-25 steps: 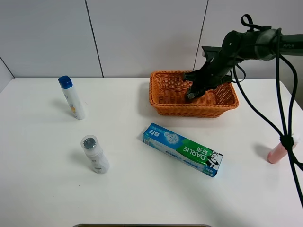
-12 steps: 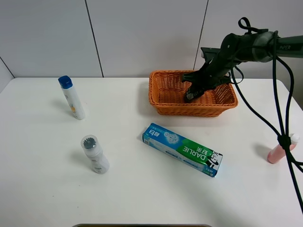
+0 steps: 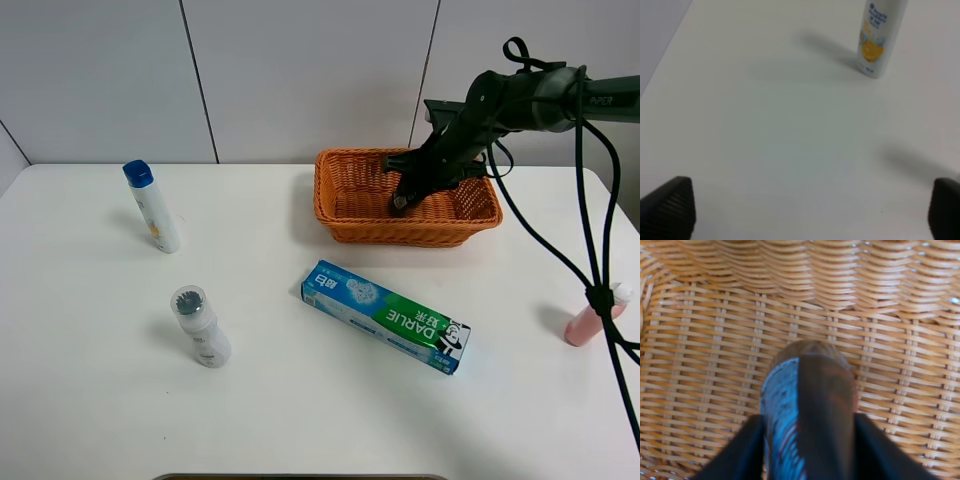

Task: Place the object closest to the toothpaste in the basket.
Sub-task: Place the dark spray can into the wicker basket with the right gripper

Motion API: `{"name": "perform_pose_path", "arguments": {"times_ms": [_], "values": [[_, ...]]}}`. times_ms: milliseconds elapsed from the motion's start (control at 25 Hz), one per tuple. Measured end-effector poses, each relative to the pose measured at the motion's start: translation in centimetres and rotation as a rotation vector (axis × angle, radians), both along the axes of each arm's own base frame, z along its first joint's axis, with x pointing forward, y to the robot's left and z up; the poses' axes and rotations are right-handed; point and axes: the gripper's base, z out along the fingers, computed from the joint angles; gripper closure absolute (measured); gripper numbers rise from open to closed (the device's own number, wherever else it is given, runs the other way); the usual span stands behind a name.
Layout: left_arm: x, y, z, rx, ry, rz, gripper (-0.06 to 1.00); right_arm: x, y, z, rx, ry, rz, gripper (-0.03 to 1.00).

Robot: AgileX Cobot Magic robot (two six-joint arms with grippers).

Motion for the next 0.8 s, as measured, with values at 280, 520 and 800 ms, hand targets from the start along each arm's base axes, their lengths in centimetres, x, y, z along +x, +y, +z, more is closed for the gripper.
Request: {"name": "perform_pose_path", "arguments": {"times_ms": [280, 520, 800], "values": [[0.0, 0.0, 0.0, 0.0, 0.0, 0.0, 0.0, -0.03, 0.0, 0.23, 0.002, -0.004, -0.002, 0.14], [0.0, 0.0, 0.0, 0.0, 0.0, 0.0, 0.0, -0.09, -0.01, 0.49, 0.01, -0.001, -0.015, 0.02], [0.0, 0.0, 0.0, 0.0, 0.0, 0.0, 0.0, -0.23, 0.0, 0.52, 0.014, 0.016, -0.021, 0.0]]}}
